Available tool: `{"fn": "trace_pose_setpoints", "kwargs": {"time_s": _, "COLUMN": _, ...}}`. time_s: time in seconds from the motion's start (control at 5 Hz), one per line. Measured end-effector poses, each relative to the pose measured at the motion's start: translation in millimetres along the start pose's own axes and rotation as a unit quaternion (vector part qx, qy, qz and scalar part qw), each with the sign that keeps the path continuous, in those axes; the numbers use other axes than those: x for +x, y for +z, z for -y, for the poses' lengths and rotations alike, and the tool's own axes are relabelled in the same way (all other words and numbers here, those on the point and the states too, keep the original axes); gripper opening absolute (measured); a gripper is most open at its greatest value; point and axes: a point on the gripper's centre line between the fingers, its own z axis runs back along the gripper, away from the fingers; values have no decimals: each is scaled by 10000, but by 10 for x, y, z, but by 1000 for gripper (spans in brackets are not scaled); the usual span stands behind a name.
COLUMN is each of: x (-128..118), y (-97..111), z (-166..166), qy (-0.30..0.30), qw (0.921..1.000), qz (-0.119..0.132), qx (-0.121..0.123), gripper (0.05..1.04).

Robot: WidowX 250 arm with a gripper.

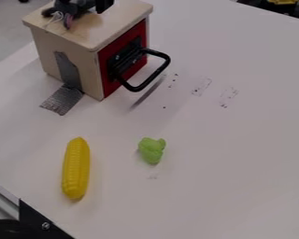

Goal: Take the thing from the top of the box and put on the upper right of the table

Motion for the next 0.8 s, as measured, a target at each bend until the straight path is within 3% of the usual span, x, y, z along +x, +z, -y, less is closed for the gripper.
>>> {"fn": "trace_pose_setpoints", "kwargs": {"time_s": 0.2, "x": -20, "y": -85, "z": 10, "qy": -2, "qw": 9999, "qz": -153, "qx": -50, "gripper": 1000}}
{"fn": "trace_pose_setpoints", "kwargs": {"time_s": 0.4, "x": -215, "y": -42, "z": -96, "qy": 223, "qw": 9982, "qz": -225, "qx": -516, "gripper": 1000}}
{"fn": "trace_pose_setpoints", "kwargs": {"time_s": 0.6, "x": -299, "y": 155, "z": -340, "qy": 438, "qw": 9972, "qz": -30, "qx": -613, "gripper": 1000}}
{"fn": "trace_pose_setpoints", "kwargs": {"time_s": 0.8, "x": -188, "y": 379, "z": -631, "qy": 513, "qw": 9964, "qz": 452, "qx": -506, "gripper": 1000}}
